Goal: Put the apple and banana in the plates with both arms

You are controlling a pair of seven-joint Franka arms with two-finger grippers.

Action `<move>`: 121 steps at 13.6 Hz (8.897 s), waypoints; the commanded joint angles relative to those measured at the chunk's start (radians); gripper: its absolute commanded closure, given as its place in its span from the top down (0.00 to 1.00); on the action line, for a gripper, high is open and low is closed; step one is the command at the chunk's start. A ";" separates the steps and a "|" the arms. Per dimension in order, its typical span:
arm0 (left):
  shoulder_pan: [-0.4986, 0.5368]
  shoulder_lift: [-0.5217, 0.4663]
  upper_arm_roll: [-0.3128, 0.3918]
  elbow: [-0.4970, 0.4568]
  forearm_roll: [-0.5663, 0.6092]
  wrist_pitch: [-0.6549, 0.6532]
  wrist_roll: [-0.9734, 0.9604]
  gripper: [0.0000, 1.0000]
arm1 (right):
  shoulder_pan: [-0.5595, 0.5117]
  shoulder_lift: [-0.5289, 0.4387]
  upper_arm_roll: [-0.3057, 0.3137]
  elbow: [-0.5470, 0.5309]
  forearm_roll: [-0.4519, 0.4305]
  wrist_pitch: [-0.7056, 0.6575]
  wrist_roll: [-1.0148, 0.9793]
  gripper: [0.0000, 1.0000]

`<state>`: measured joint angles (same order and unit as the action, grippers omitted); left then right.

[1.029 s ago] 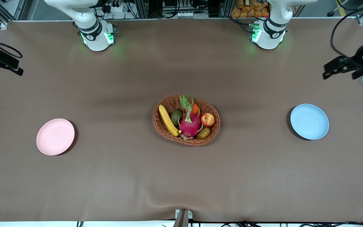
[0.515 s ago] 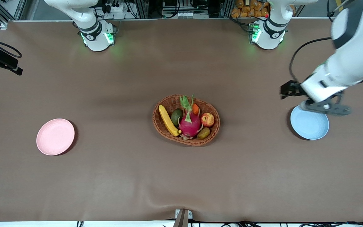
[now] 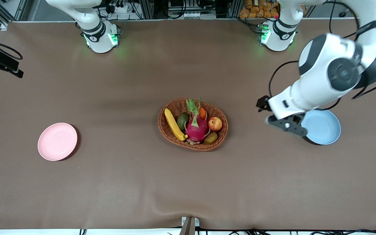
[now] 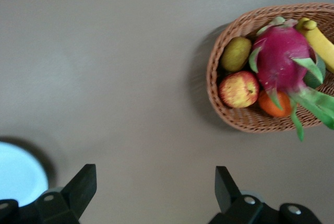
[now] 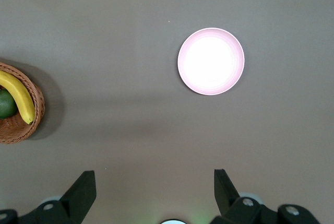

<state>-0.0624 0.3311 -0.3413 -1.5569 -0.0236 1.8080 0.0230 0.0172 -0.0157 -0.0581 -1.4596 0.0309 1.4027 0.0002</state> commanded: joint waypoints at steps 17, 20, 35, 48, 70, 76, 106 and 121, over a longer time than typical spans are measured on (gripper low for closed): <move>-0.117 0.170 -0.108 -0.269 0.099 0.550 0.212 1.00 | 0.050 0.089 -0.002 0.010 0.007 0.078 0.011 1.00; -0.119 0.195 -0.108 -0.270 0.140 0.574 0.206 1.00 | 0.091 0.149 0.000 0.004 0.009 0.079 0.011 1.00; -0.152 0.287 -0.101 -0.267 0.264 0.659 0.091 0.90 | 0.303 0.258 0.003 0.018 0.049 0.272 -0.003 1.00; -0.154 0.177 -0.116 -0.255 0.265 0.518 0.054 0.13 | 0.514 0.410 0.003 -0.110 0.101 0.519 -0.198 1.00; 0.814 -0.115 -0.191 -0.558 0.021 0.484 0.644 0.04 | 0.682 0.620 -0.003 -0.194 -0.008 0.888 -0.106 1.00; 0.929 -0.103 -0.189 -0.723 -0.147 0.743 0.899 0.05 | 0.721 0.622 -0.003 -0.232 -0.008 0.881 -0.020 0.86; 0.948 0.000 -0.216 -0.412 -0.326 0.375 0.956 1.00 | 0.653 0.453 -0.008 -0.128 -0.030 0.558 0.043 0.00; 0.733 -0.050 -0.255 -0.129 -0.041 0.056 0.340 1.00 | -0.044 0.266 -0.011 -0.320 0.007 0.452 -0.166 0.00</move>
<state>0.7156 0.3133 -0.6196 -1.7261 -0.0967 1.9373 0.4526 0.0122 0.2711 -0.0900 -1.7085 0.0246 1.8374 -0.1652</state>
